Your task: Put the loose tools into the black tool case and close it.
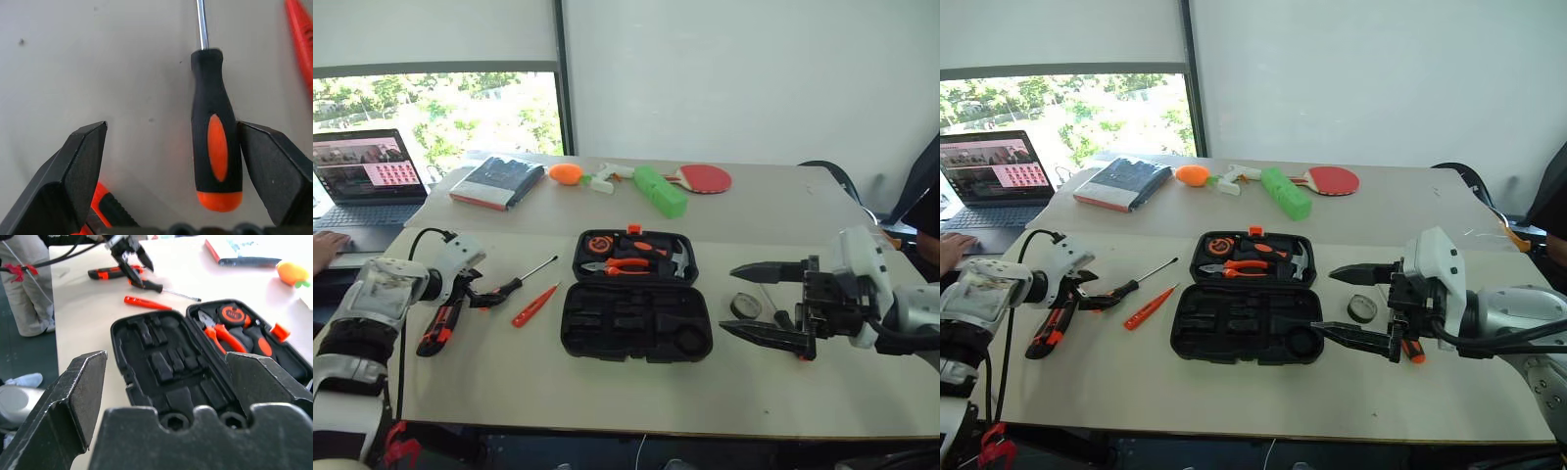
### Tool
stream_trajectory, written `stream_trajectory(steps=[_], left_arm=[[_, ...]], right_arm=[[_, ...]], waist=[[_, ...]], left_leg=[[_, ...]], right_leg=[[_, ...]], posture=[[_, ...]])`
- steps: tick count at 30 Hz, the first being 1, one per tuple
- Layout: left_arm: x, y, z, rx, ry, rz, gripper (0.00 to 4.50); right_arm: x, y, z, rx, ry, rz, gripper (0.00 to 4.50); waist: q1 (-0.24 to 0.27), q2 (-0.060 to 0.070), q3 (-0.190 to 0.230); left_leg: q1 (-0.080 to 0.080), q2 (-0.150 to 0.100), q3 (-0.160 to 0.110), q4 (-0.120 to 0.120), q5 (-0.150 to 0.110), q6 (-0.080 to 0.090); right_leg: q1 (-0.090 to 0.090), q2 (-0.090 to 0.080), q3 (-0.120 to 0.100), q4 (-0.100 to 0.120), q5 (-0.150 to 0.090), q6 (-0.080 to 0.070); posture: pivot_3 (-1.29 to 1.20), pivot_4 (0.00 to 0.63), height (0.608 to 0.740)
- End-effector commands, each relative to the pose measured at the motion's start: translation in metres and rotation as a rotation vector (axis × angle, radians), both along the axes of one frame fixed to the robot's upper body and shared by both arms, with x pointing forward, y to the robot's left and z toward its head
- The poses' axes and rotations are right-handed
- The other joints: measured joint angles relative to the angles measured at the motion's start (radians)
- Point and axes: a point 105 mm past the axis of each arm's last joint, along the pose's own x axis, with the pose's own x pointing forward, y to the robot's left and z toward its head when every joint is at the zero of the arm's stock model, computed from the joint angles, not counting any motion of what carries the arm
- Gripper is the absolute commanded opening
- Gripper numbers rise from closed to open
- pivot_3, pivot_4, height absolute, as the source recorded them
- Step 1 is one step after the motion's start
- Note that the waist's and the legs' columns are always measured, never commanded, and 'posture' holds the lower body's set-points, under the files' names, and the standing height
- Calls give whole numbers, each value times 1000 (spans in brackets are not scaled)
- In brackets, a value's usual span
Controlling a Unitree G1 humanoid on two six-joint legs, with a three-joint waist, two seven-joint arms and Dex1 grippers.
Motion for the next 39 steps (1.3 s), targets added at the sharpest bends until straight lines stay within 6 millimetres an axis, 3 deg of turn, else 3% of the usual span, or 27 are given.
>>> stream_trajectory(steps=[1, 3, 10, 11, 13, 16, 20, 22, 26, 30, 33, 39], left_arm=[[6, -10, 5, -6, 11, -50, 4237], [7, -13, 2, 17, 29, -74, 3877], [15, -6, 11, 33, -6, -43, 1131], [15, -5, 14, 30, -14, -47, 936], [18, -7, 24, 14, -42, -58, 877], [28, -26, 56, -64, -138, -108, 877], [38, -68, 98, -54, -269, -279, 877], [32, -105, 106, -47, -253, -464, 877], [16, -151, 96, -5, -194, -697, 877], [13, -187, 74, 40, -150, -790, 877], [16, -201, 61, 77, -138, -801, 877], [5, -208, 35, 131, -78, -888, 877]], right_arm=[[-5, 3, 7, 6, -50, 5, 4500], [-5, 3, 6, 6, -50, 5, 4500], [-7, 1, 5, 13, -50, -16, 4500], [-7, -1, 5, 14, -51, -23, 4500], [-7, -3, 4, 13, -51, -37, 4500], [-8, -7, 3, 19, -46, -58, 4500], [-9, -12, 0, 30, -27, -83, 4500], [-8, -16, -4, 37, -12, -107, 4500], [-4, -22, -14, 39, 6, -167, 4500], [-2, -31, -26, 12, 21, -243, 4500], [-3, -34, -28, 17, 20, -271, 4500], [-5, -35, -30, 22, 12, -297, 4500]], waist=[[3, 0, 0], [6, 0, 0], [7, 0, 0], [7, 0, 0], [5, 0, 0], [6, -1, 0], [17, -2, 1], [19, -2, 1], [18, -2, 1], [12, -2, 1], [6, -1, 1], [0, -1, 1]], left_leg=[[0, 0, 0, 0, 0, 0], [-1, 0, 0, 1, 0, 0], [-1, 0, -3, 4, 0, 0], [-1, 0, -3, 4, 0, 0], [-1, 0, -3, 4, 0, 0], [-2, 0, -4, 5, 0, 0], [-7, 0, -8, 11, -1, 2], [-8, 0, -8, 15, -2, 4], [-9, -1, -8, 16, -3, 5], [-9, -1, -10, 16, -3, 5], [-9, -2, -13, 16, -2, 5], [-9, -4, -18, 16, -2, 4]], right_leg=[[0, 0, 0, 0, 0, 0], [0, 0, 0, 0, 0, 0], [1, 0, -1, 2, 1, 1], [1, 0, -1, 3, 1, 1], [1, 0, -1, 3, 1, 1], [1, 0, -2, 3, 1, 1], [1, -1, -7, 3, 1, 1], [2, -1, -7, 4, 0, 2], [4, -2, -7, 2, 1, 4], [3, -1, -7, 2, 1, 4], [3, -1, -7, 3, 1, 4], [3, -1, -7, 6, 1, 5]], posture=[[0, 150, 736], [0, 150, 736], [0, 150, 736], [0, 150, 736], [0, 150, 736], [0, 150, 736], [0, 150, 736], [0, 150, 736], [0, 150, 736], [0, 150, 736], [0, 150, 736], [0, 150, 736]])
